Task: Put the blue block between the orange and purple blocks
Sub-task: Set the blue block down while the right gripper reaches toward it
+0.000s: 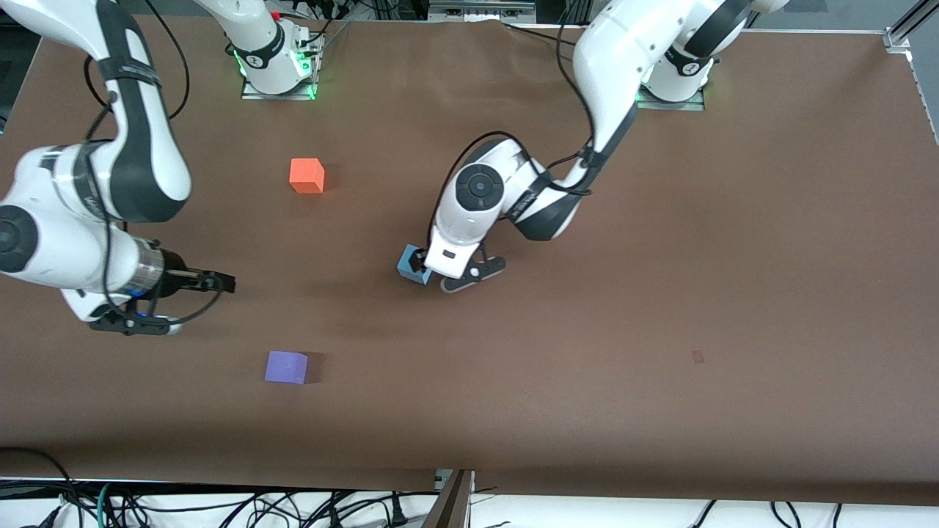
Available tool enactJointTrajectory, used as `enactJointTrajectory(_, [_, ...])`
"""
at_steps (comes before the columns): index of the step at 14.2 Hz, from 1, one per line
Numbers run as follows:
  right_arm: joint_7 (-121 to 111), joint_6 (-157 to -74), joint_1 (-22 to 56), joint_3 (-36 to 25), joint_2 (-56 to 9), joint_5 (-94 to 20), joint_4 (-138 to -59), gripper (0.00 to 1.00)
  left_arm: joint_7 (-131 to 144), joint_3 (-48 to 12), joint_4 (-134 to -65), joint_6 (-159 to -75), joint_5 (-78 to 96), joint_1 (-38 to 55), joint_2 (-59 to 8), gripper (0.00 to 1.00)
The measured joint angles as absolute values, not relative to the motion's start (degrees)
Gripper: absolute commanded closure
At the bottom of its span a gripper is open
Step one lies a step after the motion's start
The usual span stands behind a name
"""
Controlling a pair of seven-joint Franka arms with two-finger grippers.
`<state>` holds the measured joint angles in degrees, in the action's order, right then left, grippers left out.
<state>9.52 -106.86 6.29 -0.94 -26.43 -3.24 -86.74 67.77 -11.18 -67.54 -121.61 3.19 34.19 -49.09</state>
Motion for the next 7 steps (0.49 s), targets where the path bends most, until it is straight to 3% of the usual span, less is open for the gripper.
enactJointTrajectory(7, [25.0,-111.9,16.0,-0.7,-29.3,-3.4,-86.7,0.00,47.8,-11.2,-68.6,-94.7,3.1,21.5,-34.2,0.00])
